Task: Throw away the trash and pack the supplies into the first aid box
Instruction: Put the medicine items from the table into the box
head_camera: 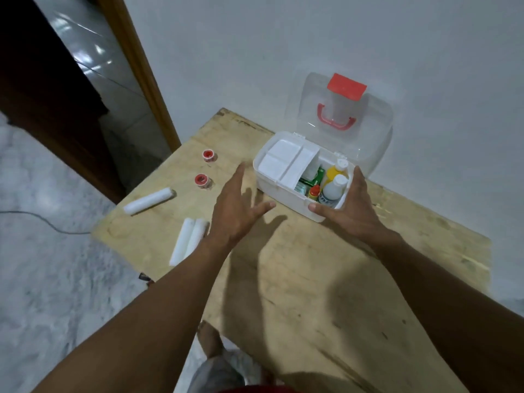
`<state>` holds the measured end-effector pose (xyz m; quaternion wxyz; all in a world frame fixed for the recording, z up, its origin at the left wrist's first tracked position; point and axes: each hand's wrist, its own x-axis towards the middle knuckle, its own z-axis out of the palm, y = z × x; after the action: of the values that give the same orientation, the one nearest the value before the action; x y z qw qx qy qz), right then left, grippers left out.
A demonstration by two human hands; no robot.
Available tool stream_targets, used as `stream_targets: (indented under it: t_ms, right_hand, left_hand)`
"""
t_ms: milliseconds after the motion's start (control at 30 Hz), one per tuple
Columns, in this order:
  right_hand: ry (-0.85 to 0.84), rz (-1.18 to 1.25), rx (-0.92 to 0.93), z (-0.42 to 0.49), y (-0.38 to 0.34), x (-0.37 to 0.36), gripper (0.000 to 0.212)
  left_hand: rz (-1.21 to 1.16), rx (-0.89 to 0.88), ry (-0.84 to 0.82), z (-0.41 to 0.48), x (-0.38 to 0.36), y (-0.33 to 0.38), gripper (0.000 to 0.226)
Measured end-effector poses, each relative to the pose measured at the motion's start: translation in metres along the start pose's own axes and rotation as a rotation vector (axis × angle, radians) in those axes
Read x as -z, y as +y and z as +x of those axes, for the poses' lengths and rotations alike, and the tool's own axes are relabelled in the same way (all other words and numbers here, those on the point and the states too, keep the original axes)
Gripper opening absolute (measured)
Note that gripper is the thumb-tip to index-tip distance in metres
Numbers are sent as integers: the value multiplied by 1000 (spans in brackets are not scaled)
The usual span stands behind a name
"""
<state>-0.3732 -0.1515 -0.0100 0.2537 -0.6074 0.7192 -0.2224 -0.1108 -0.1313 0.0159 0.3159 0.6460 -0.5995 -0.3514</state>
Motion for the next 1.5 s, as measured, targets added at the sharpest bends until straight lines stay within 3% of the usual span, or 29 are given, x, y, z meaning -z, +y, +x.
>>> stream_targets:
  t_ms: [167, 233, 433, 600, 733, 833, 933, 1067, 1233, 1500]
  right_hand:
    - [11, 42, 21, -5, -3, 2, 132]
    - [19, 54, 27, -6, -4, 2, 132]
    - [11, 80, 49, -8, -4, 4, 133]
    - [1, 91, 53, -6, -1, 4, 136]
    - [-3, 80, 62, -2, 0, 5, 136]
    - [-4, 79, 66, -1, 2, 5, 136]
    - [-4, 77, 62, -1, 3, 5, 136]
    - [-5, 76, 53, -1, 2, 4, 137]
    - [4, 85, 51, 0, 3, 4, 137]
    - [-31, 50, 33, -5, 0, 7, 137]
  left_hand:
    - [318, 27, 236, -63, 10, -35, 57]
    - [415, 84, 308, -80, 17, -49, 48]
    - [484, 326, 338, -92, 45, -66, 48]
    - [479, 487, 283, -72, 51, -62, 61]
    - [530, 484, 208, -56, 46, -63, 62]
    - [567, 482, 148, -46, 42, -66, 47]
    - [457, 528, 159, -44, 45, -58, 31]
    - [459, 535, 154, -40, 49, -54, 39]
    - [549, 480, 68, -35, 52, -58, 23]
    - [560, 535, 78, -40, 53, -60, 27]
